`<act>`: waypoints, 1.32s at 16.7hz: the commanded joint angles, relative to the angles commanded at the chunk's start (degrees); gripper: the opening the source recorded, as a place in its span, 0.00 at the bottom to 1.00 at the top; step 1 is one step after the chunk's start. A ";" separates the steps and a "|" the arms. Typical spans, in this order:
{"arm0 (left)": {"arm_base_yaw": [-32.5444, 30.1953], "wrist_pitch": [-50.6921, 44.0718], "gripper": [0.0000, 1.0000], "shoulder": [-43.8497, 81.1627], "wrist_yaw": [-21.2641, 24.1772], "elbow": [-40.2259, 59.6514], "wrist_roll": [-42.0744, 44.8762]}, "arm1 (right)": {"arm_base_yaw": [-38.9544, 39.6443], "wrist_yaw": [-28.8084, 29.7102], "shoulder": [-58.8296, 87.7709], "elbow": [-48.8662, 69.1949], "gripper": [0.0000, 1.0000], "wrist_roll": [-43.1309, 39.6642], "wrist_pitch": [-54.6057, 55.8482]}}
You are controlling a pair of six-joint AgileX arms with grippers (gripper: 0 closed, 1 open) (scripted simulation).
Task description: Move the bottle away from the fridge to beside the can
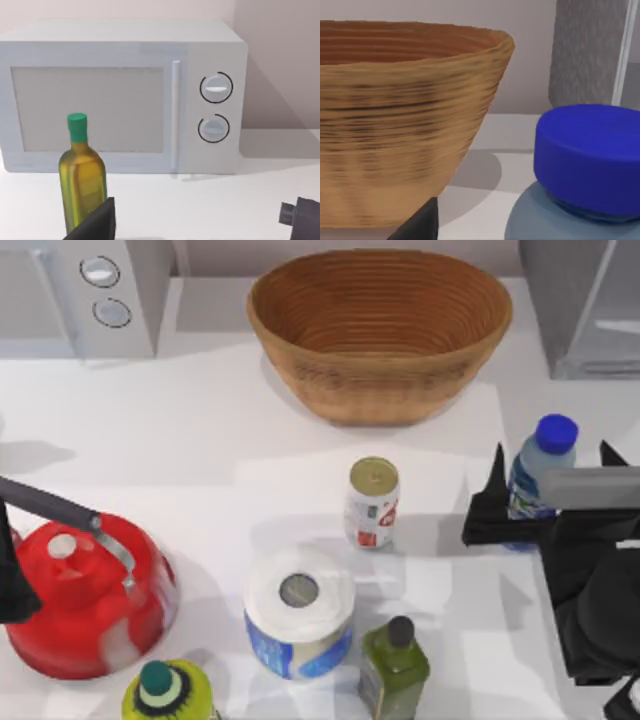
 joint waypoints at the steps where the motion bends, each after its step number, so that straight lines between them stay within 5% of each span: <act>1: 0.00 0.00 1.00 0.00 0.00 0.00 0.00 | 0.91 0.90 -0.19 -1.13 1.00 0.00 0.87; 8: 0.00 0.00 1.00 0.00 0.00 0.00 0.00 | 1.49 1.31 -0.77 -2.37 1.00 -0.01 1.44; 12: 0.00 0.00 1.00 0.00 0.00 0.00 0.00 | -0.90 -4.90 -9.07 -4.74 1.00 0.15 -3.92; 22: 0.00 0.00 1.00 0.00 0.00 0.00 0.00 | -18.00 -28.59 -60.30 -15.31 1.00 1.20 -49.36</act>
